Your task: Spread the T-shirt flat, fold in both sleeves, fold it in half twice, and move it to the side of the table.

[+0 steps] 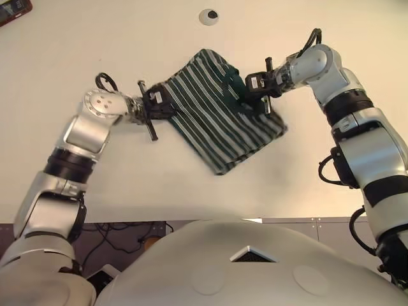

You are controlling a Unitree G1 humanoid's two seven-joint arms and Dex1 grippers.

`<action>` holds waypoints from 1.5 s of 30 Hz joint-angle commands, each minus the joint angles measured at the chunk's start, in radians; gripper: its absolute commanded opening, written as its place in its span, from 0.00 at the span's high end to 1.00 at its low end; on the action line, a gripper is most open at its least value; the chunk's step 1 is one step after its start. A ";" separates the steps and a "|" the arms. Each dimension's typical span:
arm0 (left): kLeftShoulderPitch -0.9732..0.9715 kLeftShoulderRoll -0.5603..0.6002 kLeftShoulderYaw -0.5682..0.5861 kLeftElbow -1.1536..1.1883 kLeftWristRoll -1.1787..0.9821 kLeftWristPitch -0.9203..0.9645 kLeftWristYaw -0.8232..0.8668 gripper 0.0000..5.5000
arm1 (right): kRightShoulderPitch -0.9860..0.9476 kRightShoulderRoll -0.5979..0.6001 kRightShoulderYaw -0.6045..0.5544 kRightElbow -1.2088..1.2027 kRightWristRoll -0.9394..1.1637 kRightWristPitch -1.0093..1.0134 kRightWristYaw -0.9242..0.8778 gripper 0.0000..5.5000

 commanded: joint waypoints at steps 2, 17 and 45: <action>-0.135 -0.143 0.069 0.274 0.042 -0.097 0.147 1.00 | 0.158 0.085 -0.045 -0.160 0.085 0.145 -0.041 1.00; 0.763 0.300 0.396 -0.586 0.063 -0.218 -0.035 0.73 | 0.753 -0.366 -0.223 -1.164 0.383 0.489 0.085 0.64; 0.653 0.249 0.118 -0.609 0.207 -0.272 -0.074 0.97 | 0.640 -0.285 0.017 -0.926 0.213 0.238 -0.045 1.00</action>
